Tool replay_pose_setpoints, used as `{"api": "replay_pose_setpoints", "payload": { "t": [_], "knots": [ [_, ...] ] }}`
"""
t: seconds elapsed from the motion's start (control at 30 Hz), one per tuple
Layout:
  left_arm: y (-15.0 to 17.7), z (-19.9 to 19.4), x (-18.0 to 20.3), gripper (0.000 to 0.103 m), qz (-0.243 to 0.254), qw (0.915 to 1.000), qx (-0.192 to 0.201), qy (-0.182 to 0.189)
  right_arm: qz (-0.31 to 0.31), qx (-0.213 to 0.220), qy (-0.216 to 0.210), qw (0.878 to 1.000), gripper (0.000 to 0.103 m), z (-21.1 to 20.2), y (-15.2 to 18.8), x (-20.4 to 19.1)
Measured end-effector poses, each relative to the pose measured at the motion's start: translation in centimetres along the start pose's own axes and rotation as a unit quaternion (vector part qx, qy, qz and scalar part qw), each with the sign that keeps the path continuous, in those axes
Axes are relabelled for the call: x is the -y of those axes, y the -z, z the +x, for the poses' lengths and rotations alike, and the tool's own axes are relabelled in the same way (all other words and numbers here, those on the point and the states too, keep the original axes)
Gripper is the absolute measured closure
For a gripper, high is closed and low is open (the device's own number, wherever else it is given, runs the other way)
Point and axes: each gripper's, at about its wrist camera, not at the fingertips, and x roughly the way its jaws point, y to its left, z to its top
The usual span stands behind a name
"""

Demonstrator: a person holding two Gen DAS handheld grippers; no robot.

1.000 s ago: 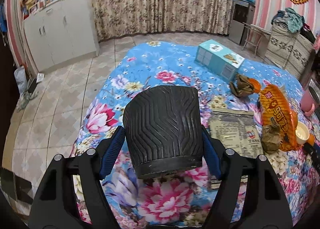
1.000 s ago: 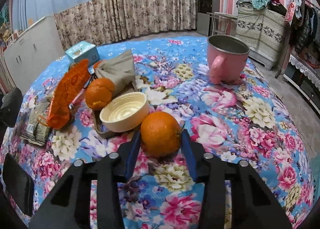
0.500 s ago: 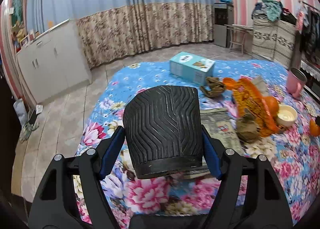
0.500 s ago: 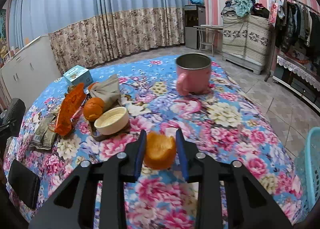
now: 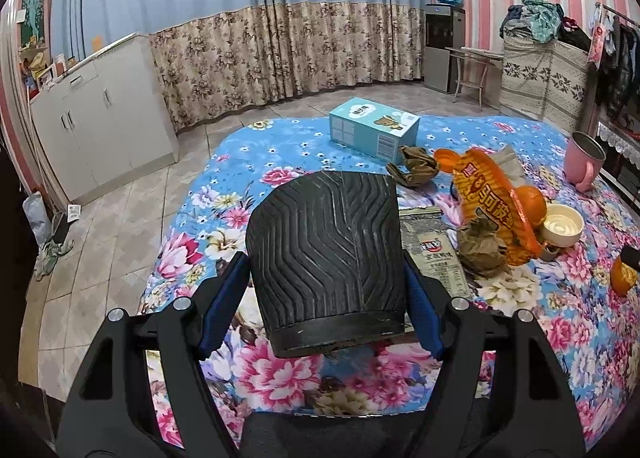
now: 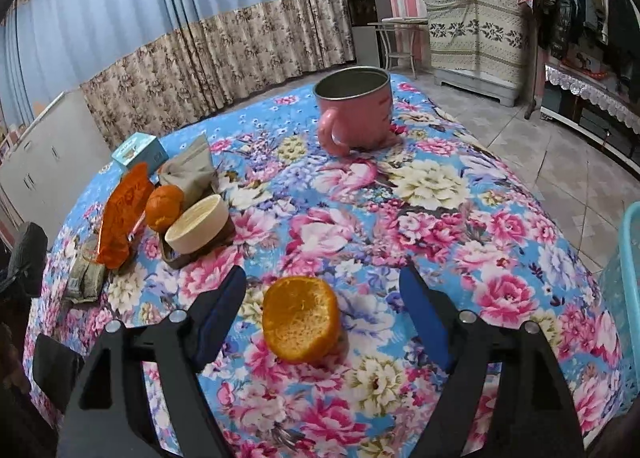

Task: Collect trash
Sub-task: 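Grasp the orange peel half with the right gripper and lift it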

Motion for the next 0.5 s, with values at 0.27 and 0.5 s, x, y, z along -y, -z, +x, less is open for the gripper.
{"api": "replay_pose_setpoints", "payload": {
  "t": [0.27,0.5],
  "knots": [
    [-0.4,1.4,-1.5,0.031,-0.014,0.9999,-0.010,-0.002,-0.017,0.003,0.014,1.000,0.016,-1.5,0.1,0.8],
    [-0.6,2.0,-2.6,0.031,-0.041,0.9989,-0.018,0.016,-0.040,-0.041,0.027,0.998,0.022,1.5,1.4,-1.6]
  ]
}}
